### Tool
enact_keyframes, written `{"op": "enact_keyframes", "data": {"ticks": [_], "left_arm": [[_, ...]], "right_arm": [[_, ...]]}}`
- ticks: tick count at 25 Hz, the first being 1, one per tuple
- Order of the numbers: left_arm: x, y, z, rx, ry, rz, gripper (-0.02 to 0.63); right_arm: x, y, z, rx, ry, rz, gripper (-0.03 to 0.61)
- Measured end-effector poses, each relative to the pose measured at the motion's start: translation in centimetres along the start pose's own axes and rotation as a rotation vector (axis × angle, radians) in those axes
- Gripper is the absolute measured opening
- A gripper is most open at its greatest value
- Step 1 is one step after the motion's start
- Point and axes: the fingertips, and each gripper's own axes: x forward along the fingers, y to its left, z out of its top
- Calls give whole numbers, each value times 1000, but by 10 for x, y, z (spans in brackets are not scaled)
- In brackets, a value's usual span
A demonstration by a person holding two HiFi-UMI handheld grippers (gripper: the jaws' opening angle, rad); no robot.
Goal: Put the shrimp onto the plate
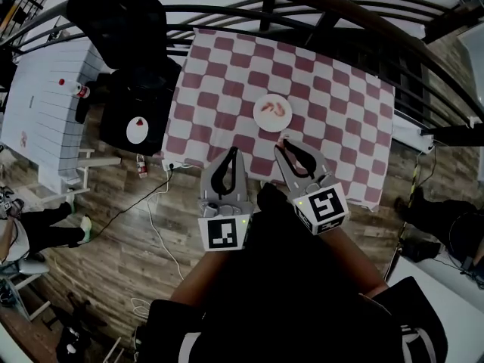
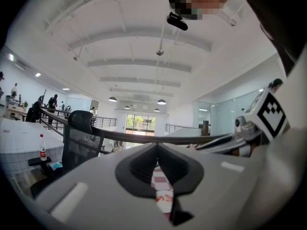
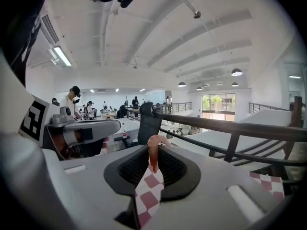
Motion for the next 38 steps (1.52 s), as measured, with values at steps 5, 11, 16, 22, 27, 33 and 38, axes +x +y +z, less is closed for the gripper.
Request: {"op": "enact_keyframes", "data": {"ticks": [5, 11, 16, 22, 27, 33, 38], "left_arm": [[21, -7, -6, 18, 16, 27, 9], [43, -8, -9, 29, 19, 71, 9], [54, 3, -20, 21, 42, 116, 9], [66, 0, -20, 68, 19, 104, 9], [65, 11, -32, 46, 55, 140, 9], [60, 17, -34, 109, 81, 175, 9], [65, 18, -27, 85, 59, 214, 9]], "right_arm": [[25, -19, -24, -30, 77, 69, 58], [51, -40, -44, -84, 160, 122, 60], [78, -48, -79, -170, 266, 191, 60], [107, -54, -126, -266, 386, 282, 60], [134, -64, -151, -269, 444, 295, 60], [165, -77, -199, -290, 532, 318, 61], [186, -83, -232, -292, 592, 332, 61]]}}
